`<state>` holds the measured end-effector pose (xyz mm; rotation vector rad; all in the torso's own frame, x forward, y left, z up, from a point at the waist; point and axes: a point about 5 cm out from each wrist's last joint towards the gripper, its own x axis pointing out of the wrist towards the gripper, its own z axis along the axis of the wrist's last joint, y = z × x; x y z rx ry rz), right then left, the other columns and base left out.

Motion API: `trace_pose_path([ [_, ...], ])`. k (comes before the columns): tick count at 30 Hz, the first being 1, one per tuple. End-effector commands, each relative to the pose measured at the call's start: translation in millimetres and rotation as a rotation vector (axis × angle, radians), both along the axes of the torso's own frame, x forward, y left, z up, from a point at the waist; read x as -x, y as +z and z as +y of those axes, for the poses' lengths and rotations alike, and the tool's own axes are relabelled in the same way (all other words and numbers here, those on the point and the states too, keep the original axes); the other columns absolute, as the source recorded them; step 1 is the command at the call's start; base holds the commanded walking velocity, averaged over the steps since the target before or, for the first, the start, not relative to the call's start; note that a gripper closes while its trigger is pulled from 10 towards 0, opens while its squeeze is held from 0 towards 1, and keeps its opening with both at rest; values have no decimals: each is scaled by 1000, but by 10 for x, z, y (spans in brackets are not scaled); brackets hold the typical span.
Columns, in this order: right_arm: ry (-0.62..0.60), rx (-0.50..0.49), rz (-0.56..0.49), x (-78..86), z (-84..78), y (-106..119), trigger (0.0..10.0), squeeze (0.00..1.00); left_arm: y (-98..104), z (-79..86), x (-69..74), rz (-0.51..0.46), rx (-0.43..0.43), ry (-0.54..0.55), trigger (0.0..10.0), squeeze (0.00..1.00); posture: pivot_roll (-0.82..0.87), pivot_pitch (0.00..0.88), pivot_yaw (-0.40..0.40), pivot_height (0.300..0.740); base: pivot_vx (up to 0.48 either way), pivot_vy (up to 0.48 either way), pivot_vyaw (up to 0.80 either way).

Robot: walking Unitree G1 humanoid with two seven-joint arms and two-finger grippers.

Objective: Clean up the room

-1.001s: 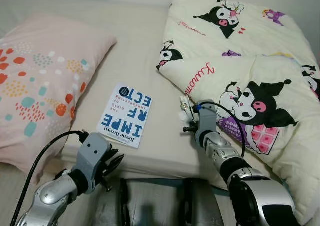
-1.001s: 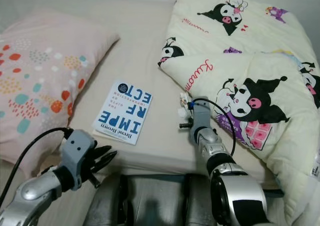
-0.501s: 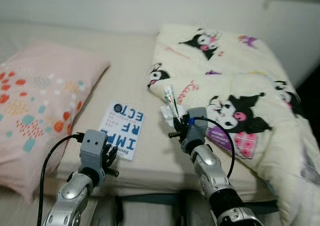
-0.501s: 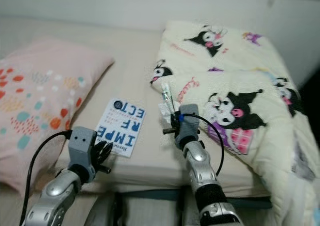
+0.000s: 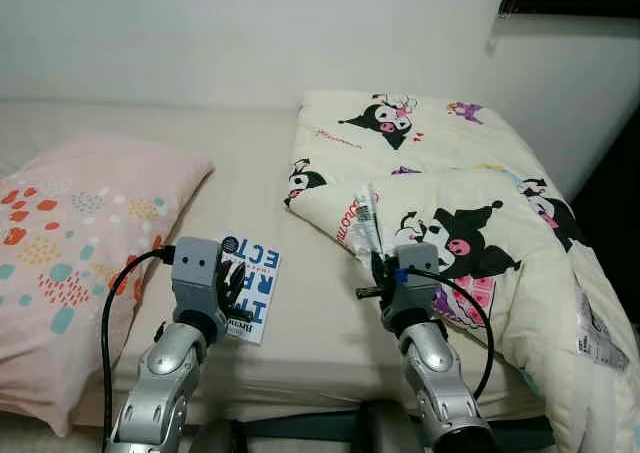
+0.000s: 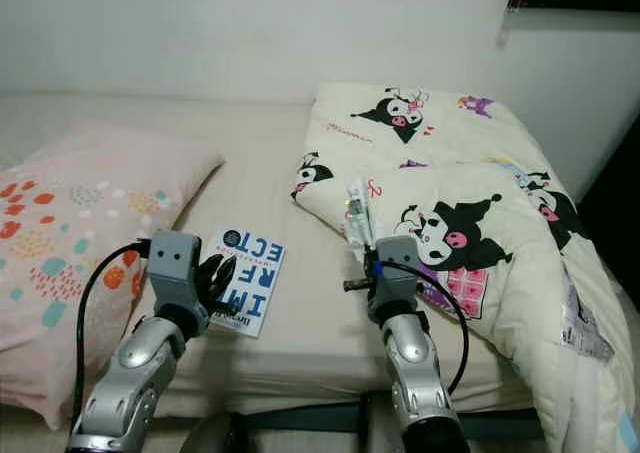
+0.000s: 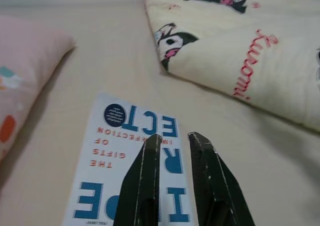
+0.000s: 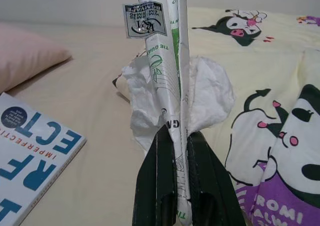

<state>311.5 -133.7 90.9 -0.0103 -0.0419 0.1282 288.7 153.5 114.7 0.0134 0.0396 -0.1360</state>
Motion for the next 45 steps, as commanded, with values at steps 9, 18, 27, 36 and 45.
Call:
trace_pose_path([
  [9,-30,-10,60,46,-49,34,10000,0,62,-1,-70,-34,-5,46,10000,0,27,0,-40,665,0,0,0],
  [18,-32,-2,77,47,-48,20,10000,0,72,-11,-69,-43,0,55,10000,0,33,0,-38,700,0,0,0],
  [27,-31,-8,99,83,-35,29,10000,0,83,-31,-79,-52,-9,45,10000,0,49,0,-41,730,0,0,0],
  [36,-30,-2,124,84,-21,-15,10000,0,108,-43,-97,-63,-13,29,10000,0,48,0,-47,740,0,0,0],
  [45,-52,35,192,126,-47,-139,10000,0,89,-80,-85,-56,-9,6,10000,0,34,0,-39,740,0,0,0],
])
